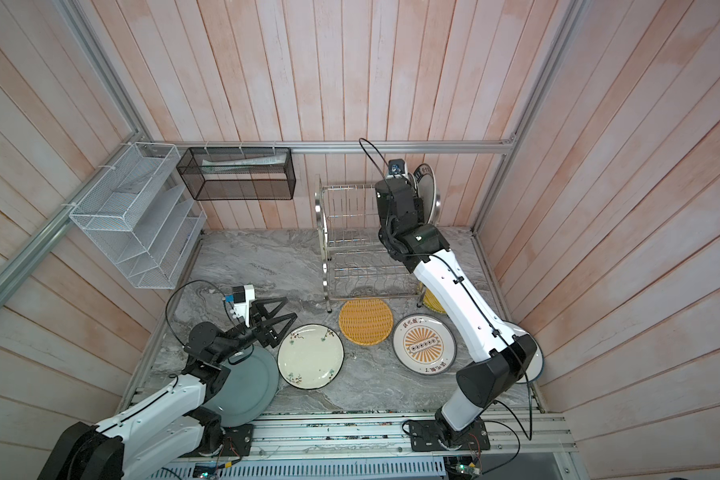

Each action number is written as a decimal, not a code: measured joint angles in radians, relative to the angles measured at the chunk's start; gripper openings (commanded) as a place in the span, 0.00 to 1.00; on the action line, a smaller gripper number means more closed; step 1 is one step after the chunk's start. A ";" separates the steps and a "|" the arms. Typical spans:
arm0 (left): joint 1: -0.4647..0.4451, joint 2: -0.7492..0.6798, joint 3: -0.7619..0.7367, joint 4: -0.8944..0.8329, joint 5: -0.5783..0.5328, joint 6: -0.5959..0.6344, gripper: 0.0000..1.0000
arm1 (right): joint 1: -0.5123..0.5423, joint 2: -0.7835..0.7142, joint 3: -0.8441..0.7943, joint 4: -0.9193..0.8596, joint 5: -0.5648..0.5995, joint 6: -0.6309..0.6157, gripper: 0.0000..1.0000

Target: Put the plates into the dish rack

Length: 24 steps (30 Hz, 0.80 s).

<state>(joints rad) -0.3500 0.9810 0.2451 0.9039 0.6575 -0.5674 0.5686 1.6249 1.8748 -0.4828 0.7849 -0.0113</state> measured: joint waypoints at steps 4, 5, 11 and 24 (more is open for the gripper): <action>0.000 0.001 0.002 -0.006 0.000 0.000 1.00 | 0.000 0.000 0.007 -0.010 -0.006 0.008 0.35; 0.000 0.001 0.003 -0.008 0.000 0.000 1.00 | 0.000 0.000 0.010 -0.012 -0.007 0.010 0.35; -0.004 0.001 0.006 -0.016 0.000 0.000 1.00 | 0.000 0.000 0.013 -0.020 -0.012 0.022 0.35; -0.005 0.001 0.007 -0.026 0.000 0.000 1.00 | -0.003 -0.011 0.045 -0.077 -0.072 0.103 0.36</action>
<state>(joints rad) -0.3546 0.9817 0.2523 0.8776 0.6571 -0.5671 0.5659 1.6135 1.9202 -0.5602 0.7124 0.0921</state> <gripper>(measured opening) 0.999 0.358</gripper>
